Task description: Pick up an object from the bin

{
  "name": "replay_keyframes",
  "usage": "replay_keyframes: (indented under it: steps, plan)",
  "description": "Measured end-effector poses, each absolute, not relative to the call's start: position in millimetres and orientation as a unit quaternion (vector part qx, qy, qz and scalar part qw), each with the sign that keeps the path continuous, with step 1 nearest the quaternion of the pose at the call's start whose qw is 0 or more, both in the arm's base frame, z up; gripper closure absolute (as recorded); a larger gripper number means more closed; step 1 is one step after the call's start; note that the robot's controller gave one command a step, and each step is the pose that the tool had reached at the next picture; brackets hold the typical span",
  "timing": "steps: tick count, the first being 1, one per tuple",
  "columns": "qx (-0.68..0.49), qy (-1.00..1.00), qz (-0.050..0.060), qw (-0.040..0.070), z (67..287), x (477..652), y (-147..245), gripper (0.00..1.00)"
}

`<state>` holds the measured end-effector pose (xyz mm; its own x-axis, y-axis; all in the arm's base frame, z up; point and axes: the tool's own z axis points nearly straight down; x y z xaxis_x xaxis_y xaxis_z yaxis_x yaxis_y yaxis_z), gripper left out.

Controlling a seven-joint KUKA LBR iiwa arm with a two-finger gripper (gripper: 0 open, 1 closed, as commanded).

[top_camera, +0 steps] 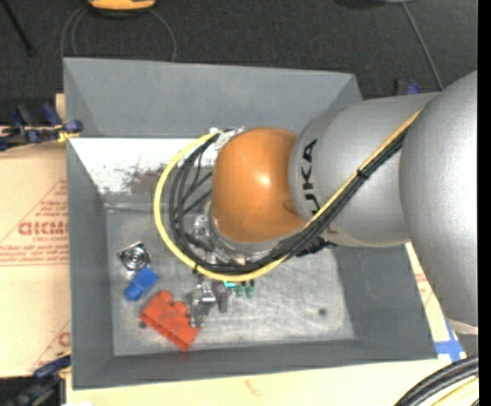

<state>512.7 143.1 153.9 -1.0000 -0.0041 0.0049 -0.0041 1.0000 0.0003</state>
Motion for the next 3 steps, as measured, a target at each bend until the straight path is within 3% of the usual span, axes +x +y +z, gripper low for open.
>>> replay_keyframes:
  steps: [1, 2, 3]
  plan:
    - [-0.027, -1.000, -0.002, -0.004, 94.2, 527.0, 166.5, 0.00]
    - [-0.029, -1.000, -0.001, -0.005, 94.0, 528.2, 165.3, 1.00]
    - [-0.030, -1.000, -0.003, -0.007, 92.4, 528.4, 166.8, 0.00]
